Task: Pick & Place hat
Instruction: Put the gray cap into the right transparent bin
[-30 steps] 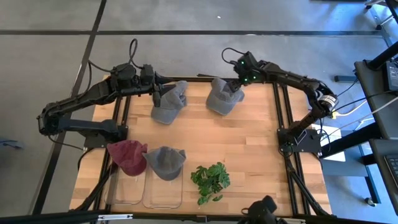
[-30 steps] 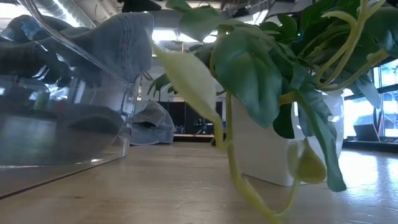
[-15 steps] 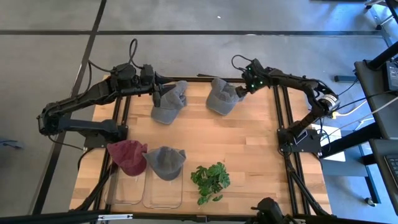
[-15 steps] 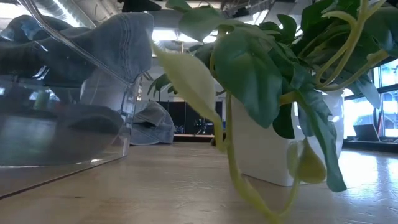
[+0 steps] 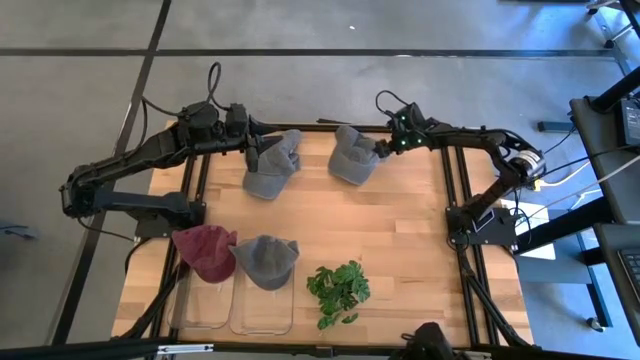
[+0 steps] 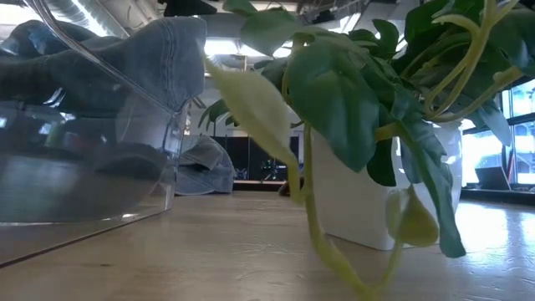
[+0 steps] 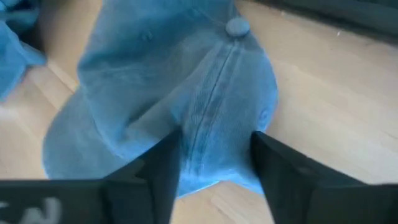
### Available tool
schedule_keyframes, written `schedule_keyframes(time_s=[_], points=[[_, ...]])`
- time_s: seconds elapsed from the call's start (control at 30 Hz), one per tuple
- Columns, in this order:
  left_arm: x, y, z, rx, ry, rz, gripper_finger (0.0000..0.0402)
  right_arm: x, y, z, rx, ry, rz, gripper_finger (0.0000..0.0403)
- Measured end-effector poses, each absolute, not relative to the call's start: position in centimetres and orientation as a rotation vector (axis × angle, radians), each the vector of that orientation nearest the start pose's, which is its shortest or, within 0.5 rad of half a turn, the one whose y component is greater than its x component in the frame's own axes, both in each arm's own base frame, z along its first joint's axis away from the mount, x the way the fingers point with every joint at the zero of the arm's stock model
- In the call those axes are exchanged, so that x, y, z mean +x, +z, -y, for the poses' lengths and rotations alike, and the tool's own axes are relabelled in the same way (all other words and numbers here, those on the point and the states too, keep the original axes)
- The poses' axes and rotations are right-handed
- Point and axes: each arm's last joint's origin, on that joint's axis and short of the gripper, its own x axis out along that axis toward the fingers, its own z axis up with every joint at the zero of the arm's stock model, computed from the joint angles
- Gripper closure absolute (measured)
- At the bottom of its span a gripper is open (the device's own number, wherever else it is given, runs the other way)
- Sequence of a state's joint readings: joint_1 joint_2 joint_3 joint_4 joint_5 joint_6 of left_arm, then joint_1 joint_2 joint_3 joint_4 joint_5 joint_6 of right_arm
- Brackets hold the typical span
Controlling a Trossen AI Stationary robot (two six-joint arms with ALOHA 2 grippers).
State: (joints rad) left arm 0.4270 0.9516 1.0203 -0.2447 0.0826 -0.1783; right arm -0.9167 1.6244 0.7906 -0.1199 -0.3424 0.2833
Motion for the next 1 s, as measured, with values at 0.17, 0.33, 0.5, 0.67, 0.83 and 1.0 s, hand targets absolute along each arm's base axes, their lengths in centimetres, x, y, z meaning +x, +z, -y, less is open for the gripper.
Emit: schedule_keyframes(time_s=[0.17,0.33,0.5,0.67,0.83,1.0], points=[[18.5,37.8,-8.2,-0.221,0.358,-0.14,0.0258,19.2,13.6,23.2,0.84,-0.636,-0.749,0.03],[18.5,37.8,-8.2,-0.221,0.358,-0.14,0.0256,19.2,13.8,23.2,0.808,-0.624,-0.747,0.0386],[18.5,37.8,-8.1,-0.223,0.357,-0.14,0.0258,19.5,15.5,22.9,0.739,-0.603,-0.708,0.0385],[18.5,37.8,-8.1,-0.224,0.344,-0.139,0.0256,21.0,19.8,21.6,0.481,-0.522,-0.69,0.0391],[18.6,38.0,-8.2,-0.218,0.345,-0.118,0.0257,22.8,24.7,19.0,0.144,-0.493,-0.741,0.0391],[19.4,38.0,-8.6,-0.247,0.351,-0.086,0.0245,24.8,29.2,15.5,-0.128,-0.409,-0.714,0.0391]])
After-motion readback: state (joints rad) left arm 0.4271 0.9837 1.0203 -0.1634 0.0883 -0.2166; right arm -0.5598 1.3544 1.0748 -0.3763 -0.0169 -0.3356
